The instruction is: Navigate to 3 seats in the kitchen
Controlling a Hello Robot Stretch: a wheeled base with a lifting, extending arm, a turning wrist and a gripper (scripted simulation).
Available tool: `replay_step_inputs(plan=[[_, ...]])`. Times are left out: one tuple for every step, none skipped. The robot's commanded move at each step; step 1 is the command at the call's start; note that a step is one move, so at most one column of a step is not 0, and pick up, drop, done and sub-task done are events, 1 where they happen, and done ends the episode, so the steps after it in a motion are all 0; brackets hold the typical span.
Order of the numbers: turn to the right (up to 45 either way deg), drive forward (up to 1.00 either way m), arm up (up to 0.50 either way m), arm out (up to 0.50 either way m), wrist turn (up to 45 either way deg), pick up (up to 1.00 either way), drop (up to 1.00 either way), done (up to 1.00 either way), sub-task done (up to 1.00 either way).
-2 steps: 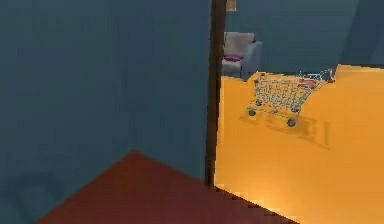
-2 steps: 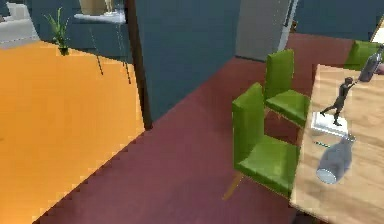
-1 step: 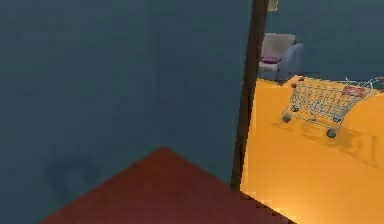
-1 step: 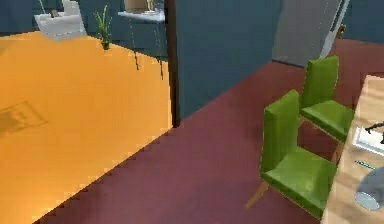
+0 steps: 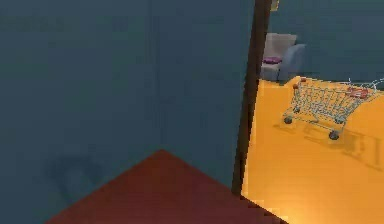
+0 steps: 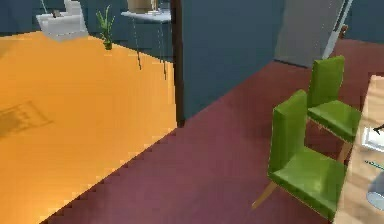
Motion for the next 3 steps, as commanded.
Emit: replay_step_inputs(plan=[[45.0,0.0,0.0,0.0,0.0,0.0,0.0,0.0,0.0],[45.0,0.0,0.0,0.0,0.0,0.0,0.0,0.0,0.0],[45.0,0.0,0.0,0.0,0.0,0.0,0.0,0.0,0.0]])
